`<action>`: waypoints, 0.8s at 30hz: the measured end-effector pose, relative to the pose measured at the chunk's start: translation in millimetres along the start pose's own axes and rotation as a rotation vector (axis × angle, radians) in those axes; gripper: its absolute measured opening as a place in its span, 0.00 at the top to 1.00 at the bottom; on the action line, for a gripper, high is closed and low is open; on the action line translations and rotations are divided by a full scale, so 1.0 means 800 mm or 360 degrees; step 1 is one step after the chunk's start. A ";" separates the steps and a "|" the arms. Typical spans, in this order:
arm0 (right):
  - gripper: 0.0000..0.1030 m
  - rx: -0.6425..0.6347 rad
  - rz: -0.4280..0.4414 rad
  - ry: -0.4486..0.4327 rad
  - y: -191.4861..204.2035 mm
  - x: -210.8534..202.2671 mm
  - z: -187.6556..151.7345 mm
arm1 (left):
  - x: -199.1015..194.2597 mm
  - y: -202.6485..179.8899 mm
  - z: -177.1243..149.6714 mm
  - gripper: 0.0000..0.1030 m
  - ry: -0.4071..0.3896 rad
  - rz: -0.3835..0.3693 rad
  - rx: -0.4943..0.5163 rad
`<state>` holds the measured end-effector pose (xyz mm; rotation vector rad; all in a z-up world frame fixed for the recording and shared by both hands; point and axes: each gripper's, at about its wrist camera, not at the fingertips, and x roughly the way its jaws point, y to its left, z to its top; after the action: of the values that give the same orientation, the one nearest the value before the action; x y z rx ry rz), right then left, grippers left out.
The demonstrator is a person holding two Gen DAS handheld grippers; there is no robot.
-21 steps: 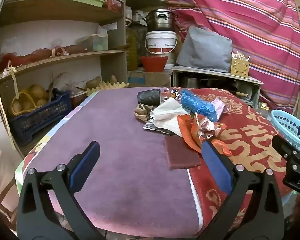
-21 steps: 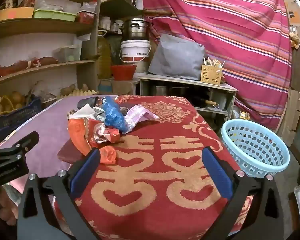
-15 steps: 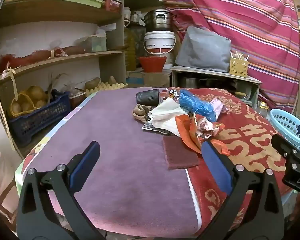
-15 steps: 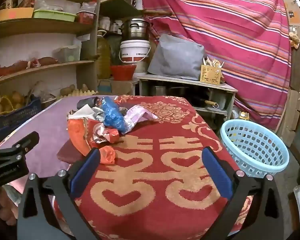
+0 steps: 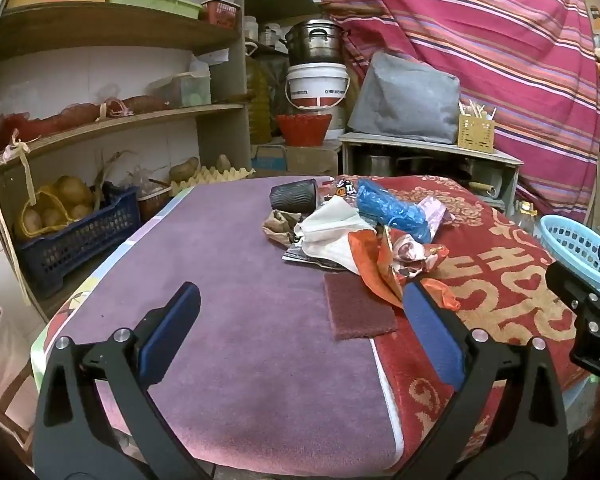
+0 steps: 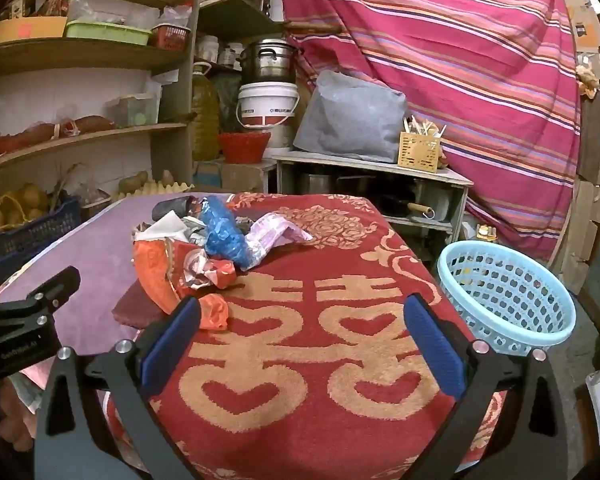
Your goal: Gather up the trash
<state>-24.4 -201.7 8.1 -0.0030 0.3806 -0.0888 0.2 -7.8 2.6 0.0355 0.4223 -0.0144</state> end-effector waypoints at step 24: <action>0.04 -0.0013 -0.0012 0.0002 0.000 -0.003 -0.003 | 0.002 0.001 -0.005 0.05 -0.0007 0.0008 -0.0001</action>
<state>-27.2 -201.3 7.0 -0.0124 0.3821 -0.0945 0.1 -6.9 -2.0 0.0359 0.4178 -0.0093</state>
